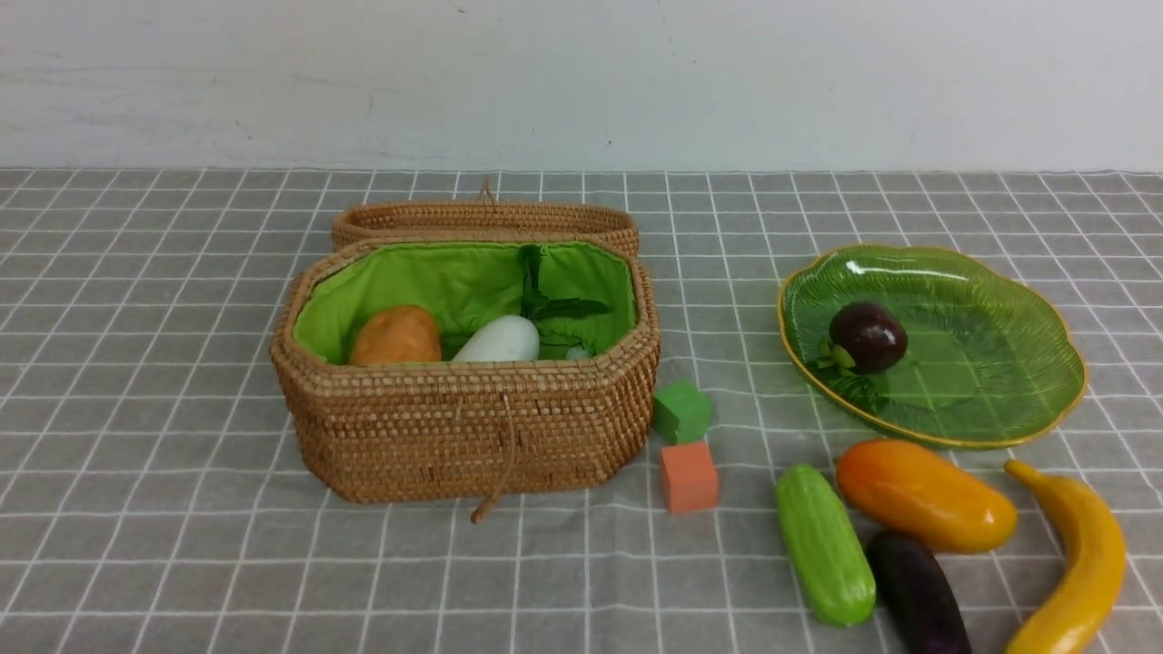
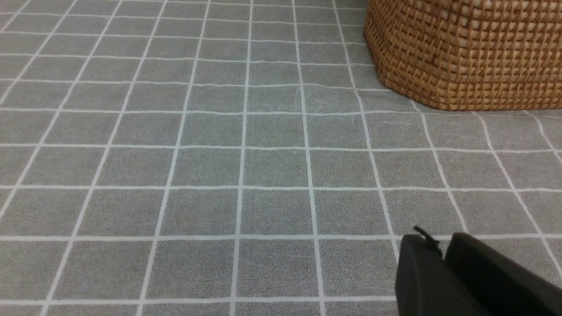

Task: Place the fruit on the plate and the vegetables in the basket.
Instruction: Use the right arm to grab a banana and put it into the right plate

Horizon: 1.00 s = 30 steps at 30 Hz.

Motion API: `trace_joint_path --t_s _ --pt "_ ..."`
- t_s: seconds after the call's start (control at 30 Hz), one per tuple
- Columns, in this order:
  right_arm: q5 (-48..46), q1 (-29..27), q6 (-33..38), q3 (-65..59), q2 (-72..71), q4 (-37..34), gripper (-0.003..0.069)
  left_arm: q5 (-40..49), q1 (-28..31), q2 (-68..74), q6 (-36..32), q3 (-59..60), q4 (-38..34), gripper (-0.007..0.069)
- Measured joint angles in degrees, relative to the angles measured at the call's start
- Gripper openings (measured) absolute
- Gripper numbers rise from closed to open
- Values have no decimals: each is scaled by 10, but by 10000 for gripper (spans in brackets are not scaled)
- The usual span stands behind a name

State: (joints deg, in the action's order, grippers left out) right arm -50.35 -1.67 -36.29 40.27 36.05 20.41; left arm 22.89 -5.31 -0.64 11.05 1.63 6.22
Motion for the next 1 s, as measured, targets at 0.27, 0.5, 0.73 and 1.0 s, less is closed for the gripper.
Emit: trace_joint_path --t_s 0.27,0.5,0.73,1.0 --pt "61 0 2 -5 183 -99 290 0 0 -1 0 0 0 86" --pt "128 0 4 25 375 -136 435 0 0 -1 0 0 0 92" --pt "248 0 -31 29 537 -151 448 0 0 -1 0 0 0 101" --pt "284 0 -54 36 583 -153 317 -1 0 -1 0 0 0 102"
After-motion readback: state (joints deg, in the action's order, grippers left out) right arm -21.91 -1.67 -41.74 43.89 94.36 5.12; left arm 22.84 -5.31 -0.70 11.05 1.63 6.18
